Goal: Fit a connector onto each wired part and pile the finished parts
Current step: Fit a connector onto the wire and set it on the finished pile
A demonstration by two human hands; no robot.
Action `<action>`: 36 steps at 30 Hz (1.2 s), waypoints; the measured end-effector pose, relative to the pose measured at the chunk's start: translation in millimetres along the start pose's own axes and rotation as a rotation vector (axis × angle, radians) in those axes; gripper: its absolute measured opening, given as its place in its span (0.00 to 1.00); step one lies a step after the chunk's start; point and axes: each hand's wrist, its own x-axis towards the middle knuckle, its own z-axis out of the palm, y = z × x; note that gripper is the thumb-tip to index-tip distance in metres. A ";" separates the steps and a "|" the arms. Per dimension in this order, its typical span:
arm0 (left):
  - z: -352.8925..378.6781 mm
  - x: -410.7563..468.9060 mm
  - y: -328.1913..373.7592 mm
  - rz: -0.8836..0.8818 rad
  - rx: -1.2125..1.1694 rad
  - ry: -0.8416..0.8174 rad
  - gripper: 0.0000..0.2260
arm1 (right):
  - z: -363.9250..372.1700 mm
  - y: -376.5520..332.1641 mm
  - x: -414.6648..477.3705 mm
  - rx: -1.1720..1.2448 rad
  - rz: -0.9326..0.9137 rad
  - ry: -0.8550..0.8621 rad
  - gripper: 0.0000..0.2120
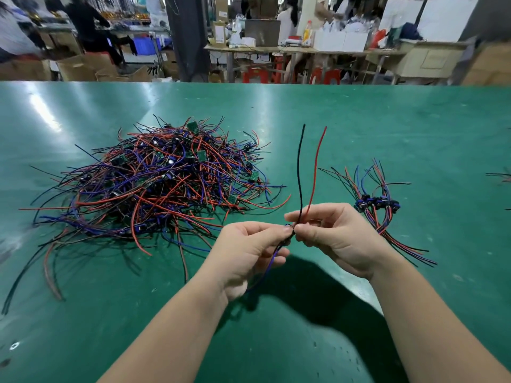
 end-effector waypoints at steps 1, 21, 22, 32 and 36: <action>-0.3 0.1 -0.3 0.006 0.006 0.000 0.06 | 0.6 0.4 0.5 -0.008 -0.002 0.008 0.06; -0.2 -2.0 -4.9 0.118 0.211 -0.106 0.04 | -36.6 -8.1 8.2 0.264 -0.057 0.731 0.05; -1.3 -1.9 -4.8 0.114 0.215 -0.110 0.04 | -36.2 -8.6 7.7 0.281 -0.067 0.738 0.05; -8.9 -4.2 -1.2 0.050 0.304 -0.337 0.04 | -21.5 -19.4 6.1 0.169 -0.161 0.757 0.07; -5.9 -6.8 1.6 0.192 0.098 -0.443 0.06 | -24.9 -21.8 4.8 0.295 -0.057 0.485 0.20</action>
